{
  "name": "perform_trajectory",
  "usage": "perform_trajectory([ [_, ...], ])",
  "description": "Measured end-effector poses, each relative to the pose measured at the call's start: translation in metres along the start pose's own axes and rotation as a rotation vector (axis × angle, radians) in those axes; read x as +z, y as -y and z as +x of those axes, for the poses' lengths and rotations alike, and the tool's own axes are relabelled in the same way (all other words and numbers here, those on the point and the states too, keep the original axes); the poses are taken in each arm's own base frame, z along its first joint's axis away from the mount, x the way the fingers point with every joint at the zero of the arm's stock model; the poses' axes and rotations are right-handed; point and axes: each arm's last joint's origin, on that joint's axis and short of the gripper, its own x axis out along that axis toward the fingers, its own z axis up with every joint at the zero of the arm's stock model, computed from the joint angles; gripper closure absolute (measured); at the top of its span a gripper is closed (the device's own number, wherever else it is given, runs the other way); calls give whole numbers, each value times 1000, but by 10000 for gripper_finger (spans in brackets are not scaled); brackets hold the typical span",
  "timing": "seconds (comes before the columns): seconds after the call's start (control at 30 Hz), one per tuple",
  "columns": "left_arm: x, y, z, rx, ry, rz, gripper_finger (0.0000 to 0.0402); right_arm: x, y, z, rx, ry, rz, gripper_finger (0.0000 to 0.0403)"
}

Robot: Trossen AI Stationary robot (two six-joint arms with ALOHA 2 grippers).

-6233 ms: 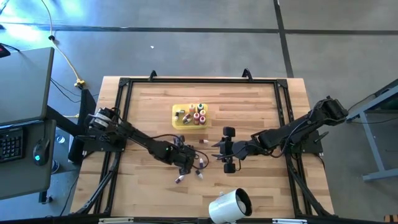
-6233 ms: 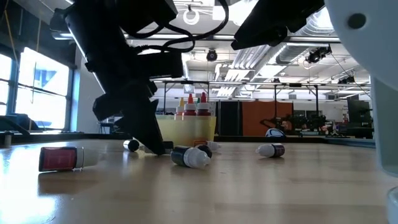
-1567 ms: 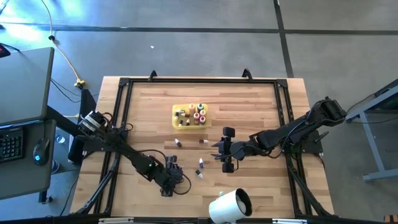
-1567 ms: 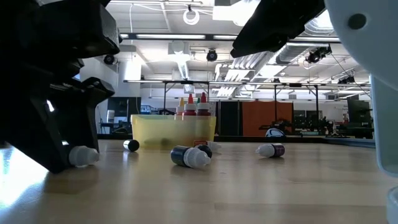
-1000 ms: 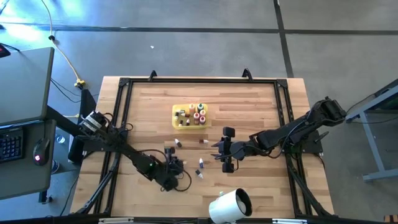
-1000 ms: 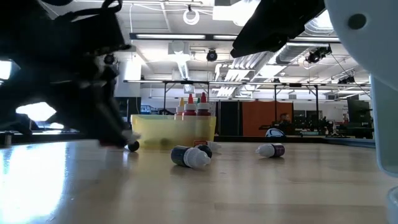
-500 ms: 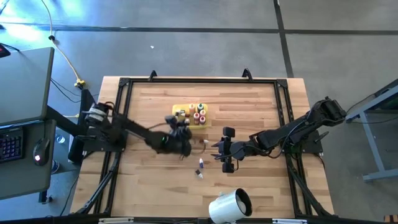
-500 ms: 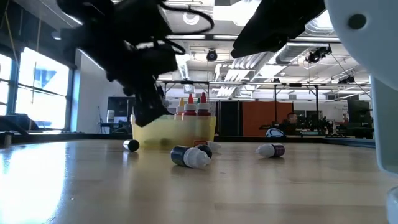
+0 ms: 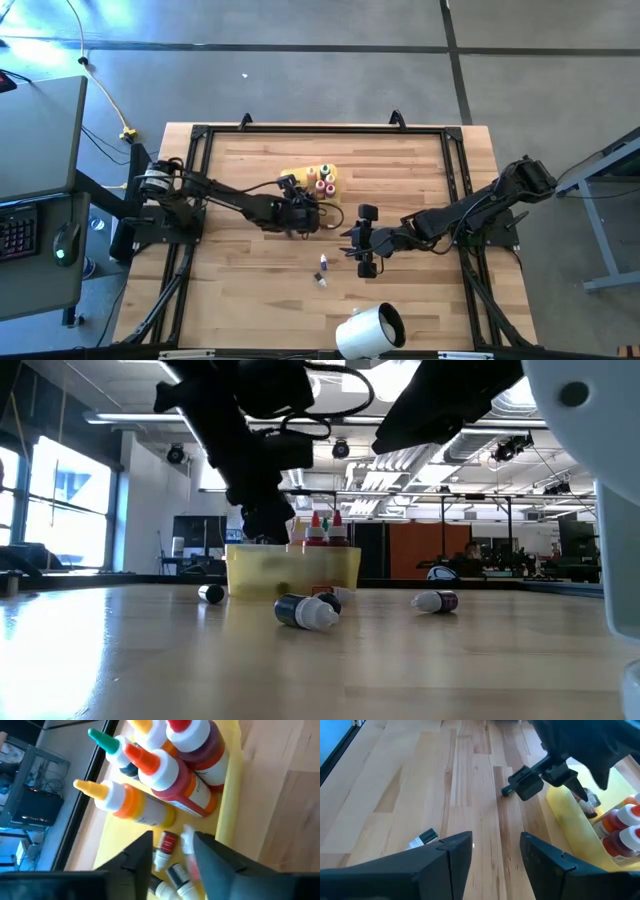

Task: Pick & Place food coloring
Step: Put the bottom small red food coloring bottle into the yellow container, then put the small red food coloring bottle into the yellow container

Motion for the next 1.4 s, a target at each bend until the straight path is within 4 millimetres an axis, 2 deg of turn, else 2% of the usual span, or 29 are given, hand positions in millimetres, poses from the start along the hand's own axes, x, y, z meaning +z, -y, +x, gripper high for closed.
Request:
perform_trajectory([
  [0.13, 10, -5, -5, 36, -2, 59, 222, 0, 0, 0, 0, 0, 0, 242],
  [0.23, 26, -12, -17, 63, 6, 54, 205, 0, 0, 0, 0, 0, 0, 242],
  [0.4, 56, -22, -55, -5, -4, 40, 205, 0, 0, 0, -2, 0, 0, 242],
  [0.57, 58, -31, -87, -87, -117, 186, 219, -4, 1, 6, -97, -4, -8, 242],
  [0.7, 43, -43, -106, -47, -288, 217, 228, -11, 7, 22, -148, -31, -4, 242],
  [0.8, 29, -48, -120, -12, -379, 190, 229, -16, 14, 42, -133, -45, 19, 242],
  [1.0, 5, -61, -161, -14, -252, 89, 229, -29, 33, 78, -48, -56, 60, 242],
  [1.1, -16, -64, -176, -9, -168, 3, 229, -37, 44, 89, -56, -97, 68, 242],
  [1.23, -48, -59, -179, -41, -34, -107, 229, -45, 58, 99, -42, -141, 29, 242],
  [1.4, -78, -34, -161, -149, 51, -213, 229, -57, 73, 111, -30, -181, 56, 242],
])
